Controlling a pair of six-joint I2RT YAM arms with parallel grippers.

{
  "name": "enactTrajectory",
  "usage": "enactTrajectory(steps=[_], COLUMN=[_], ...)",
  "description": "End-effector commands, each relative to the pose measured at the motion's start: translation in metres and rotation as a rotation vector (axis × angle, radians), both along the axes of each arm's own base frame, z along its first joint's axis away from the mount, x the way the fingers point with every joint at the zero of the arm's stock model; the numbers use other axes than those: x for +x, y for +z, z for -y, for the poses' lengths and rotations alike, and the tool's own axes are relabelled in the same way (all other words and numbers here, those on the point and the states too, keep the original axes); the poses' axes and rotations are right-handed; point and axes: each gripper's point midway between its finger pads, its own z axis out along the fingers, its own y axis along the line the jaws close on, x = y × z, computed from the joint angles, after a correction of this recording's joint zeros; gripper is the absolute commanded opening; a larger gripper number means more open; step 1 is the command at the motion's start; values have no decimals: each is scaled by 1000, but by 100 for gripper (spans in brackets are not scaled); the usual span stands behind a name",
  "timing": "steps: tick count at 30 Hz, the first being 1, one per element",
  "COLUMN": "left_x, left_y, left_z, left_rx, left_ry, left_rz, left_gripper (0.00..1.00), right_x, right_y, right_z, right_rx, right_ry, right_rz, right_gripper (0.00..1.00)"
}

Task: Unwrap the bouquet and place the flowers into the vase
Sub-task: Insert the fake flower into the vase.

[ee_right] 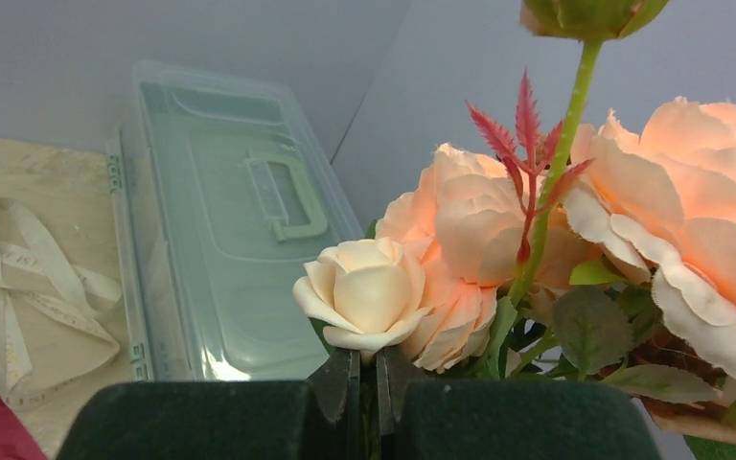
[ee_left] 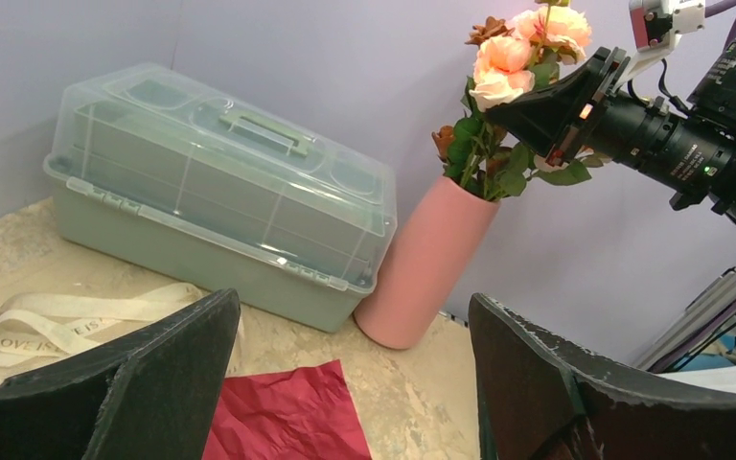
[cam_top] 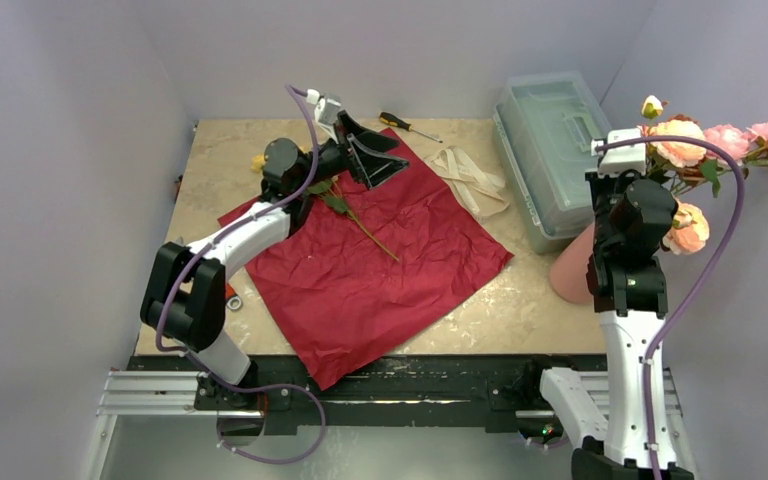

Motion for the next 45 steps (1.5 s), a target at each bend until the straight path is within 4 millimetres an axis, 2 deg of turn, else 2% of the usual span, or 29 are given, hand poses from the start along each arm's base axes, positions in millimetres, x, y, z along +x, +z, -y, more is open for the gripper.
enactTrajectory(steps=[1, 8, 15, 22, 26, 30, 33, 36, 41, 45], left_x=[4, 15, 28, 38, 42, 45, 51, 54, 57, 67], left_y=[-4, -17, -28, -38, -43, -50, -61, -71, -78, -93], left_z=[-5, -10, -15, -17, -17, -17, -20, -23, -25, -31], left_rx=[-5, 22, 29, 42, 51, 68, 92, 116, 136, 178], left_ry=[23, 60, 94, 118, 126, 139, 174, 197, 219, 286], left_rz=[-5, -55, -106, -152, -174, -203, -243, -274, -292, -359], left_gripper=[89, 89, 89, 89, 89, 89, 90, 90, 90, 90], right_x=[-2, 2, 2, -4, -8, -12, -16, -19, -23, -30], right_y=[-8, -31, -38, -35, -23, -18, -20, -20, -22, -32], right_z=[9, 22, 25, 22, 19, 12, 4, -3, -2, -13], right_rx=[33, 69, 98, 124, 132, 133, 125, 133, 135, 143], right_ry=[-35, -88, -93, -92, -82, -42, 7, 43, 33, 91], right_rz=[-24, -103, -152, -167, -150, -162, -184, -198, -237, -313], right_gripper=[0, 0, 1, 22, 33, 52, 63, 68, 72, 76])
